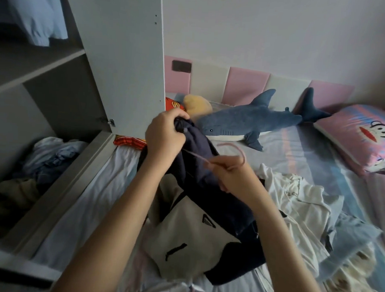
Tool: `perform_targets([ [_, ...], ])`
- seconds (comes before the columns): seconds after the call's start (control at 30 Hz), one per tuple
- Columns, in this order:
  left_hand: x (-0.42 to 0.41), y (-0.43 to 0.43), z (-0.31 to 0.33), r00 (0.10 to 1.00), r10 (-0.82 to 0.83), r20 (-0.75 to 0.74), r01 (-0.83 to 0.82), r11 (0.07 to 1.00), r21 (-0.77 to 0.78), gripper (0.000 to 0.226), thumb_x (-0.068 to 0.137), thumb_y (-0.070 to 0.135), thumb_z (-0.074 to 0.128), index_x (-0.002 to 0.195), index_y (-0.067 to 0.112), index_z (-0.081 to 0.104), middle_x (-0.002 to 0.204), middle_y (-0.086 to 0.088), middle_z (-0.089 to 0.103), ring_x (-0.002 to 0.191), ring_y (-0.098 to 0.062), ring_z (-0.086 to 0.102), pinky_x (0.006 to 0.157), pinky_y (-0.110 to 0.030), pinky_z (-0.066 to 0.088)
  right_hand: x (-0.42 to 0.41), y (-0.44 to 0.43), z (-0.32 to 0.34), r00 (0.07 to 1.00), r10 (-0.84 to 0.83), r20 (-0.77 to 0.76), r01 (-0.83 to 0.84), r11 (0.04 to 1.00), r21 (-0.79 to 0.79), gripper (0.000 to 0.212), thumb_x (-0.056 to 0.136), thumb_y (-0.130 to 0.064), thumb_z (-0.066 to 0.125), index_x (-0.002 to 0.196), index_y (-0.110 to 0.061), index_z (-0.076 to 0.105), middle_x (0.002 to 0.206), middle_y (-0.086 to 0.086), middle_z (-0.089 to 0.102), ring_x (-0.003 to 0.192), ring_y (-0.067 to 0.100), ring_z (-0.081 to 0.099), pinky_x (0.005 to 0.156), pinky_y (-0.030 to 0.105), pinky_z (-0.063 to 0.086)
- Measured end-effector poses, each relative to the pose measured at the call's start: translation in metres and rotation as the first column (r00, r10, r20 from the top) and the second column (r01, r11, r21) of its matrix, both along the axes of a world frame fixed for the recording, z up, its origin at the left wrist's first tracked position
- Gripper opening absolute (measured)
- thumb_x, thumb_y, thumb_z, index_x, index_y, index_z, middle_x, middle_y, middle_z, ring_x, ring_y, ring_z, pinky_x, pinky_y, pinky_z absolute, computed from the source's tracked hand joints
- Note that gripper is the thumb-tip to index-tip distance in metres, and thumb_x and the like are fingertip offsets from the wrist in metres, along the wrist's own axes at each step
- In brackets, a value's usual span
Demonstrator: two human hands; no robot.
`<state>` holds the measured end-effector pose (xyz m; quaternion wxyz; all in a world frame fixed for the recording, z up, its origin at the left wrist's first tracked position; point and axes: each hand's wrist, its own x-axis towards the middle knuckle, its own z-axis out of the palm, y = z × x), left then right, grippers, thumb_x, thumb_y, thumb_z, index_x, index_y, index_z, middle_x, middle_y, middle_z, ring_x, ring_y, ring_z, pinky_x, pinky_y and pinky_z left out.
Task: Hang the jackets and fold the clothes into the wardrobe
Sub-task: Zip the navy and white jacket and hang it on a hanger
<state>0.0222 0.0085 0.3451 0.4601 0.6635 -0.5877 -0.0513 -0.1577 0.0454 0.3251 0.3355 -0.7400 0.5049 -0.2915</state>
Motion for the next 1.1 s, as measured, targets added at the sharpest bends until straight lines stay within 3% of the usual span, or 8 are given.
perform_targets([
  [0.1,-0.008,0.009,-0.013,0.981,-0.189,-0.033,0.187,0.981,-0.055,0.043,0.063,-0.005,0.061,0.095,0.022,0.068,0.096,0.006,0.069,0.088,-0.019,0.064,0.072,-0.031,0.051,-0.005,-0.028,0.011,0.978,-0.12,0.17,0.105,0.99,0.092,0.018,0.092,0.0,0.055,0.083,-0.009,0.068,0.036,-0.008,0.046,0.03,0.004,0.041,0.037,0.013,0.031],
  [0.27,-0.014,0.015,-0.024,0.876,-0.473,-0.094,0.468,0.881,-0.076,0.045,0.064,-0.004,0.063,0.105,0.015,0.068,0.104,0.003,0.069,0.1,-0.015,0.065,0.085,-0.019,0.048,-0.002,-0.051,0.011,0.998,-0.047,-0.035,0.055,0.955,0.293,0.022,0.093,-0.004,0.053,0.075,-0.014,0.062,0.044,-0.008,0.048,0.036,0.006,0.039,0.031,0.013,0.029],
  [0.37,0.015,0.014,-0.029,0.847,-0.453,-0.279,0.446,0.891,-0.092,0.061,0.072,0.007,0.078,0.125,0.026,0.056,0.123,0.004,0.059,0.114,-0.011,0.057,0.099,-0.023,0.044,-0.025,-0.059,0.036,0.956,-0.101,0.274,0.004,0.943,0.332,0.023,0.095,-0.003,0.051,0.073,-0.005,0.06,0.037,-0.012,0.032,0.031,0.0,0.024,0.032,0.012,0.017],
  [0.53,0.056,0.014,-0.04,0.954,-0.06,-0.294,0.124,0.972,0.201,0.05,0.077,0.01,0.076,0.12,0.021,0.054,0.124,-0.006,0.054,0.101,-0.012,0.054,0.095,-0.039,0.049,-0.052,-0.076,0.031,0.924,-0.298,0.24,0.191,0.902,0.388,0.024,0.094,-0.006,0.051,0.071,-0.009,0.055,0.042,-0.007,0.03,0.032,0.001,0.021,0.032,0.013,0.014],
  [0.63,0.023,0.027,-0.05,0.91,-0.232,-0.345,0.33,0.908,0.259,0.017,0.082,0.017,0.073,0.096,0.014,0.065,0.099,-0.003,0.068,0.088,-0.015,0.063,0.091,-0.041,0.051,-0.038,-0.07,0.033,0.903,-0.286,0.32,0.117,0.881,0.458,0.028,0.096,-0.005,0.046,0.069,-0.012,0.049,0.038,-0.01,0.026,0.03,0.001,0.018,0.03,0.013,0.012],
  [0.73,-0.024,0.036,-0.067,0.872,-0.285,-0.398,0.446,0.796,0.409,0.034,0.085,0.044,0.065,0.104,0.016,0.062,0.096,0.006,0.065,0.09,-0.01,0.061,0.084,-0.03,0.049,-0.025,-0.059,0.053,0.884,-0.235,0.404,-0.007,0.858,0.514,0.031,0.099,-0.008,0.038,0.07,-0.014,0.047,0.037,-0.012,0.025,0.029,-0.001,0.017,0.029,0.012,0.011],
  [0.97,-0.064,0.019,-0.082,0.761,-0.298,-0.576,0.453,0.88,0.143,0.055,0.079,0.044,0.065,0.121,0.01,0.058,0.111,0.003,0.064,0.108,-0.014,0.061,0.085,-0.025,0.048,-0.027,-0.04,0.086,0.852,-0.117,0.51,-0.154,0.875,0.459,0.033,0.103,-0.028,0.036,0.072,-0.018,0.044,0.044,-0.012,0.025,0.032,-0.001,0.018,0.029,0.011,0.014],
  [1.1,-0.066,0.014,-0.073,0.834,-0.276,-0.478,0.395,0.903,0.169,0.012,0.091,0.019,0.062,0.084,0.01,0.058,0.065,0.01,0.054,0.062,-0.001,0.054,0.051,-0.008,0.035,-0.039,-0.037,0.084,0.772,-0.209,0.601,-0.159,0.851,0.5,0.03,0.103,-0.024,0.035,0.078,-0.017,0.049,0.043,-0.013,0.028,0.031,-0.001,0.02,0.029,0.01,0.015],
])
